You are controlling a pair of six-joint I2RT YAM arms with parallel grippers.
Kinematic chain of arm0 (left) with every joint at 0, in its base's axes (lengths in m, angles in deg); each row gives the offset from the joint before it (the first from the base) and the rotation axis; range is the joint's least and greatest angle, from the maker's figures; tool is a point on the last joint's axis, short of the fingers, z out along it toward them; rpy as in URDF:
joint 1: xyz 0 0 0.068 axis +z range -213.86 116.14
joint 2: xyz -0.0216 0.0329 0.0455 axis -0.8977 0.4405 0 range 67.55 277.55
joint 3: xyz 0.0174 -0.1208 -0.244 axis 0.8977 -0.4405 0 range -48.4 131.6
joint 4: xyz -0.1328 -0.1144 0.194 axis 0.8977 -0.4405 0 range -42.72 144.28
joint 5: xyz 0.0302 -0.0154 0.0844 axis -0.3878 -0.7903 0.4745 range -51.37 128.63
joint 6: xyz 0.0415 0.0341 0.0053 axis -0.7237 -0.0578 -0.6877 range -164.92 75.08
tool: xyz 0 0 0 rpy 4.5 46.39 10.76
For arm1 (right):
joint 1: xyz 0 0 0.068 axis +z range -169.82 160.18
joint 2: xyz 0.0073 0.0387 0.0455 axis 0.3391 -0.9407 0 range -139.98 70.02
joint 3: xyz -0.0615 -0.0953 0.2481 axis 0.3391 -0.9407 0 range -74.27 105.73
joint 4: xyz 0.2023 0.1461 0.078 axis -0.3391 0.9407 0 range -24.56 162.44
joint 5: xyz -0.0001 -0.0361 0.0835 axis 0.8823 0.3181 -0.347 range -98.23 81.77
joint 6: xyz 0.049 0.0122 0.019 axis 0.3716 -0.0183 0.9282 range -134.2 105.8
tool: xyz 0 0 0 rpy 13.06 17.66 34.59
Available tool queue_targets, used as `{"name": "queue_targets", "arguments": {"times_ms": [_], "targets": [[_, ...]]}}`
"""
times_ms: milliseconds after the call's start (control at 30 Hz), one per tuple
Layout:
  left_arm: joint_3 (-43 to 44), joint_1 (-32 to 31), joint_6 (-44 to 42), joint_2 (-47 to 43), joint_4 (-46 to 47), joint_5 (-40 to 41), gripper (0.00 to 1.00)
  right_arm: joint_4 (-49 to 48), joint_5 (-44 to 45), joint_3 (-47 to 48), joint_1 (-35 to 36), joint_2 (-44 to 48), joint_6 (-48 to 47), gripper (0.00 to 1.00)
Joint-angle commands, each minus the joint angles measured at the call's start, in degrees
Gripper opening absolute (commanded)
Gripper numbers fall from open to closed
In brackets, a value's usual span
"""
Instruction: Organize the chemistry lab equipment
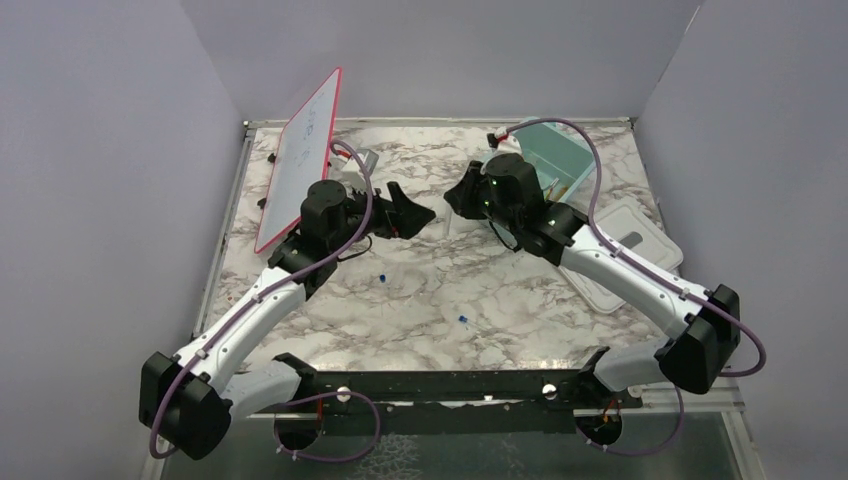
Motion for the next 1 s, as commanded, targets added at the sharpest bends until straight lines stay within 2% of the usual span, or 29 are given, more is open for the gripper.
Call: {"name": "queue_targets", "arguments": {"times_ms": [0, 100, 467, 700, 800, 967], "targets": [[-1.2, -0.8, 3.5, 0.3, 13.4, -7.6, 0.86, -7.4, -4.1, 0.5, 0.1, 2.8, 7.2, 0.19], [-1.4, -1.5, 3.5, 1.7, 16.3, -8.4, 0.81, -8.5, -5.8, 0.6, 0.0, 3.4, 8.2, 0.19], [0.3, -2.8, -3.9, 5.6, 14.3, -7.0, 0.50, -10.2, -10.5, 0.8, 0.0, 4.2, 8.0, 0.21], [1.2, -2.8, -11.5, 5.6, 12.1, -5.6, 0.23, -7.4, -13.1, 2.0, 0.0, 4.0, 6.7, 0.22], [2.0, -2.8, -16.2, 5.6, 10.6, -6.4, 0.11, -5.1, -15.1, 3.1, 0.0, 4.3, 5.8, 0.27], [3.1, -2.8, -25.3, 4.5, 6.7, -7.0, 0.08, 3.3, -17.9, 7.6, 0.0, 2.8, 3.3, 0.40]]}}
